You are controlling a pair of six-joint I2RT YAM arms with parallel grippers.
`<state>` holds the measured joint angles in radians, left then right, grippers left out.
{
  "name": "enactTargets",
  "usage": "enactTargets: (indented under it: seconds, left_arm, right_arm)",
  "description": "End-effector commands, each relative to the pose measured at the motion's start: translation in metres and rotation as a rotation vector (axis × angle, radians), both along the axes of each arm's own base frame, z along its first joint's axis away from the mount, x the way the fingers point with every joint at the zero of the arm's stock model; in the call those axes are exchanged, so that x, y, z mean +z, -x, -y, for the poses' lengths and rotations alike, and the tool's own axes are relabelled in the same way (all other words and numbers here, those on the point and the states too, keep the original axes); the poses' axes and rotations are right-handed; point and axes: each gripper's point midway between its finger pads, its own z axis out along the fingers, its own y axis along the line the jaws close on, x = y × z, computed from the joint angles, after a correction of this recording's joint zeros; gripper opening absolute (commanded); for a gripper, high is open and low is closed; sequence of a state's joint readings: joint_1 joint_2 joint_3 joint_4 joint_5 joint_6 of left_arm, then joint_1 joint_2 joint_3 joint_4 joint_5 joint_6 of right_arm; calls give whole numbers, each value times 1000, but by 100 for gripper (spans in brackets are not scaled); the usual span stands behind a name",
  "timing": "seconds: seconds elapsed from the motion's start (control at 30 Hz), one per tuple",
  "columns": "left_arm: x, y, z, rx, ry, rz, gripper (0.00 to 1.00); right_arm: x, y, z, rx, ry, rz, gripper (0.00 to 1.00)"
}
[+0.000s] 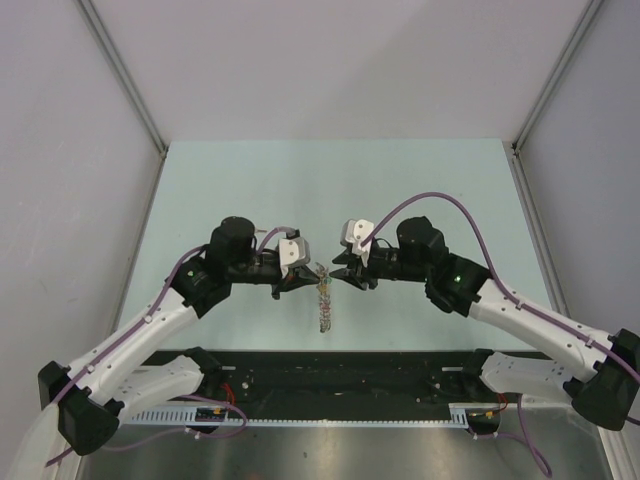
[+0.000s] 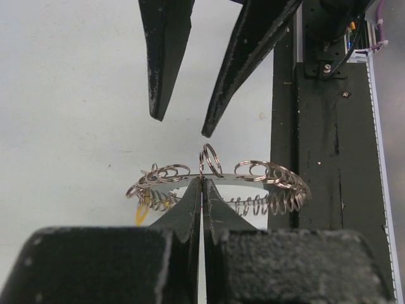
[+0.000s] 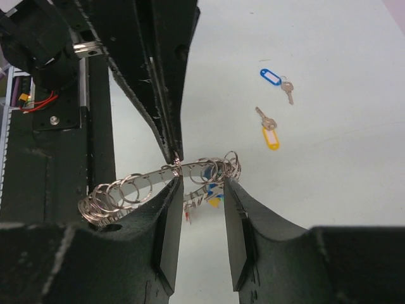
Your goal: Put the keys on the keyring
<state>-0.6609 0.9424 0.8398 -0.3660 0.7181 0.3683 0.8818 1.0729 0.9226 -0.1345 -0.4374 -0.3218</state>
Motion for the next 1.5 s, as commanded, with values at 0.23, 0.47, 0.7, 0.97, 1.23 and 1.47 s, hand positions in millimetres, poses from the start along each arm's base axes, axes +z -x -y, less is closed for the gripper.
enactTargets:
  seconds: [0.23,0.47,0.7,0.97,1.23,1.47]
  left_arm:
    - [33,-4,4,-10,61,112,0]
    - [35,-7,3,13,70,124,0]
    - [36,-10,2,28,73,127,0]
    - [36,-13,1,48,71,131,0]
    - [36,-14,1,52,70,129,0]
    - [38,-9,2,31,76,122,0]
  right_arm:
    - [11,-23,0,-71,-22,-5,36]
    - [-8,-18,-6,-32,15,-63,36]
    - [-1,-8,-9,20,-10,-72,38]
    - [9,5,-13,77,-42,-72,40]
    - [31,17,-6,87,-90,-29,41]
    - [27,7,-6,52,-72,1,39]
